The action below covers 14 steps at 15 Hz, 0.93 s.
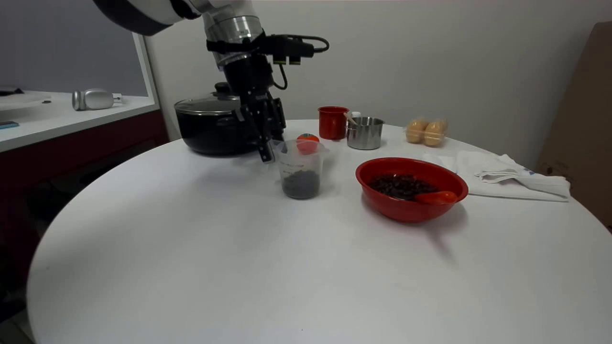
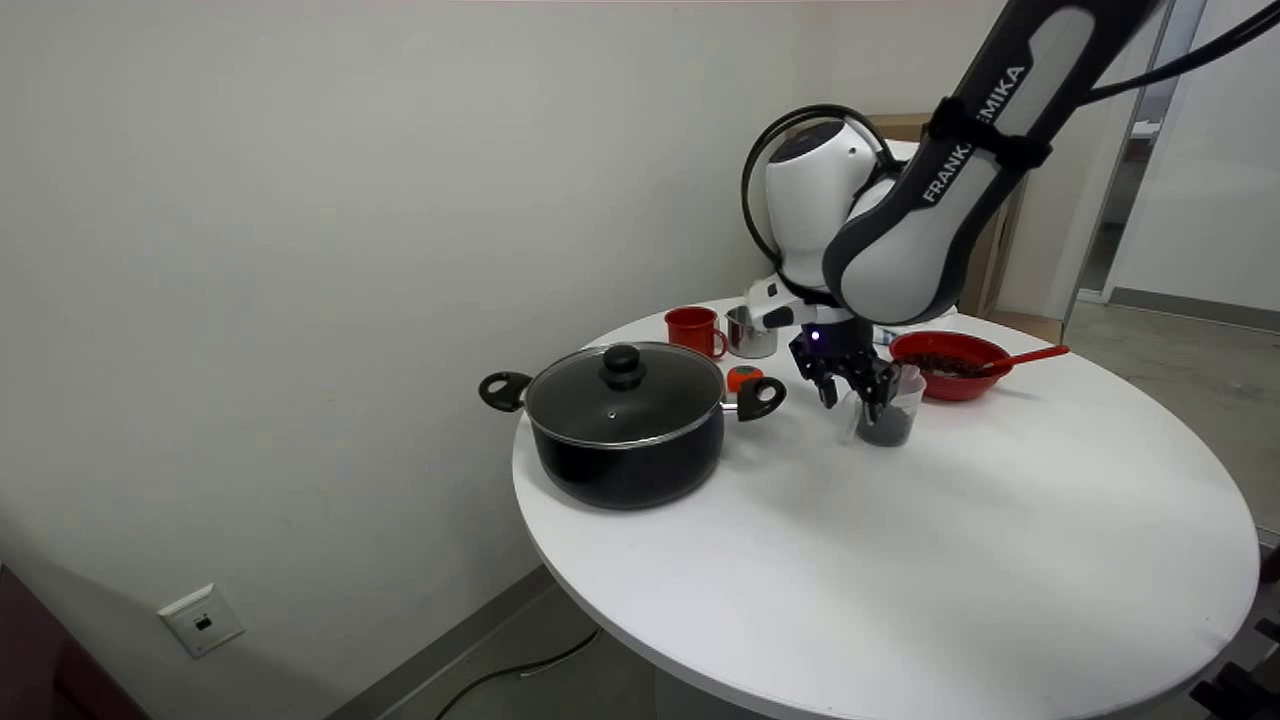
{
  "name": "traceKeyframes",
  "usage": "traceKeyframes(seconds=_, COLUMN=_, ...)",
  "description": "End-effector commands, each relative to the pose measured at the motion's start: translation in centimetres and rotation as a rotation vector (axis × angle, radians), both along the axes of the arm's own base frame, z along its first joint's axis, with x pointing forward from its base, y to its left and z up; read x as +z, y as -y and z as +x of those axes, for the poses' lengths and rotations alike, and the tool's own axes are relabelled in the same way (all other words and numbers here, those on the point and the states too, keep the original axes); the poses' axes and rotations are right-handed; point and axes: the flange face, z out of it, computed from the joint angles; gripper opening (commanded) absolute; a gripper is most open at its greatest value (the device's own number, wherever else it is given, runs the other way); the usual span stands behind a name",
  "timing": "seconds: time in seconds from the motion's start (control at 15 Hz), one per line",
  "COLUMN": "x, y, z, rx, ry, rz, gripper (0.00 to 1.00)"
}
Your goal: Pour the contents of the jug into the red bowl
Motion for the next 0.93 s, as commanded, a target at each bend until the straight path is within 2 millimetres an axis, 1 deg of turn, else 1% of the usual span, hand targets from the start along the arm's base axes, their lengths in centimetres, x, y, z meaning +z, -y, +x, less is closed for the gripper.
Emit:
traceKeyframes(seconds=0.0, x=0.6, y=0.3, z=0.1, rx=-0.011, ry=0.016, rz=0.013, gripper=0.28)
traceKeyframes(seconds=0.2, x=1.5, y=0.4, z=-0.4, rx=-0.005, ry=0.019, rz=0.013, gripper=0.06)
traceKeyframes(seconds=0.27, x=1.7, y=0.5, z=-0.6, rx=-0.002, ry=0.021, rz=0.012, gripper=0.49)
traceKeyframes(seconds=0.33, x=1.9, y=0.6, z=-0.7, rx=-0.003, ry=0.023, rz=0.012, gripper=0.45)
traceKeyframes(seconds=0.4, x=2.0, y=0.6, z=-0.8, rx=-0.005, ry=0.023, rz=0.012, gripper=0.47)
traceKeyframes(seconds=0.87, x=3.0, y=0.3, z=-1.6, rx=-0.005, ry=0.029, rz=0.016, gripper=0.96)
